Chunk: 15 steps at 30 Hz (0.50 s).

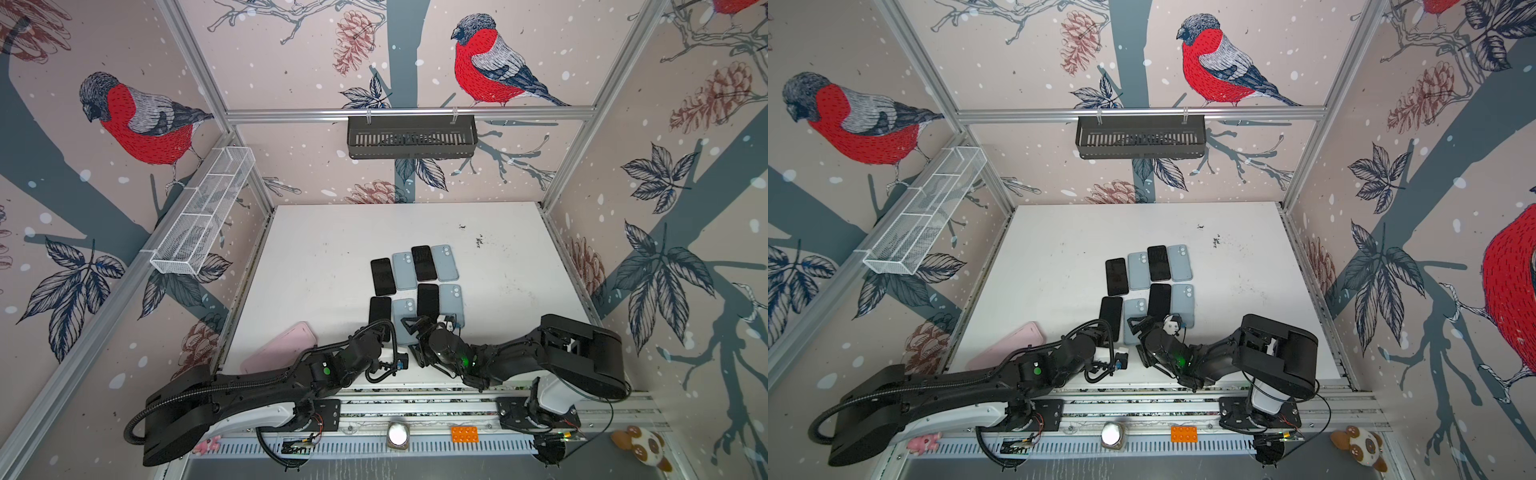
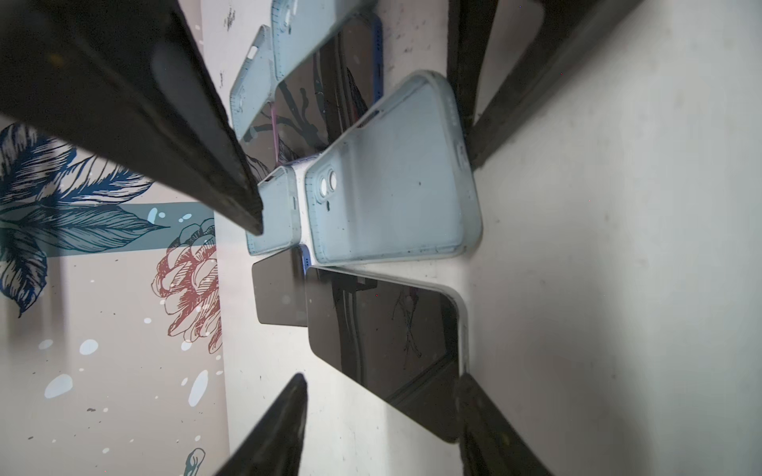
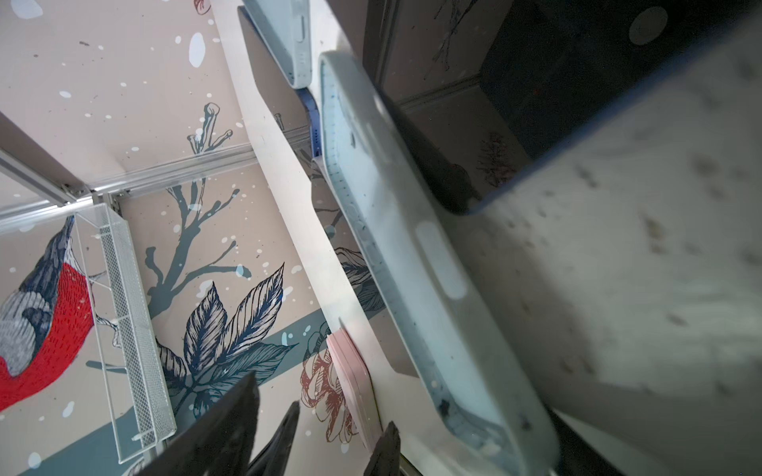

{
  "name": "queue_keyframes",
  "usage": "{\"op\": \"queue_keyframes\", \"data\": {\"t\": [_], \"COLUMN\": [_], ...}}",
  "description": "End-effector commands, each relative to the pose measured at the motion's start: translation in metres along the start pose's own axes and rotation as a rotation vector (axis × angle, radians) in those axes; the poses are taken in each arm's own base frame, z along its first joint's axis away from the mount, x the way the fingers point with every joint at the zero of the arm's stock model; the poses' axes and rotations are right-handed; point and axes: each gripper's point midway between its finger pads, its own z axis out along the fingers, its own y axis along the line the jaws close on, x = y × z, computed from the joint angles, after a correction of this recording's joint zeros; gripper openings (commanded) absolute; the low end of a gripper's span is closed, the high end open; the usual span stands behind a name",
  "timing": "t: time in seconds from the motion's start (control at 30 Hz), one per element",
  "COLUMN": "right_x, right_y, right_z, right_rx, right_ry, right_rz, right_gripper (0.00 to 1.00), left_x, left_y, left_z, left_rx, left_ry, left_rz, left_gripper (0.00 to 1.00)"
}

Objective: Take the phone out of the phone case
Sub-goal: Place the phone at the center of the table.

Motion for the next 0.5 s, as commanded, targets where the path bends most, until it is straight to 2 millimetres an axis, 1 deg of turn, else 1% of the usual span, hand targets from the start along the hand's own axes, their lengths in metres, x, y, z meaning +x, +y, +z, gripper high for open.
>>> {"op": "queue_keyframes", "data": {"t": [0.0, 0.07, 0.23, 0.37, 0.47], "right_x": [0.013, 0.013, 0.013, 0.013, 0.005], "right_y": [0.005, 0.002, 0.008, 0.013, 0.018], "right_z": [-0.003, -0.008, -0.023, -0.038, -0.054], "right_rx": [0.015, 0.023, 0.027, 0.027, 0.019], "right_ry": [0.092, 0.108, 0.133, 0.157, 0.13], "right_rz": [-0.098, -0.107, -0.165, -0.207, -0.258], "right_gripper": [0.99, 1.0, 1.0, 1.0, 1.0], "left_x": [-0.01, -0.016, -0.027, -0.028, -0.029], "left_y": [0.023, 0.038, 0.063, 0.083, 0.099], "left_z": [-0.008, -0.017, -0.034, -0.043, -0.049], "left_rx": [-0.065, -0.104, -0.16, -0.213, -0.256], "left_ry": [-0.037, -0.069, -0.139, -0.141, -0.149], "left_rz": [-0.097, -0.151, -0.287, -0.394, -0.473], "left_gripper": [0.65, 0.7, 0.76, 0.79, 0.82]}}
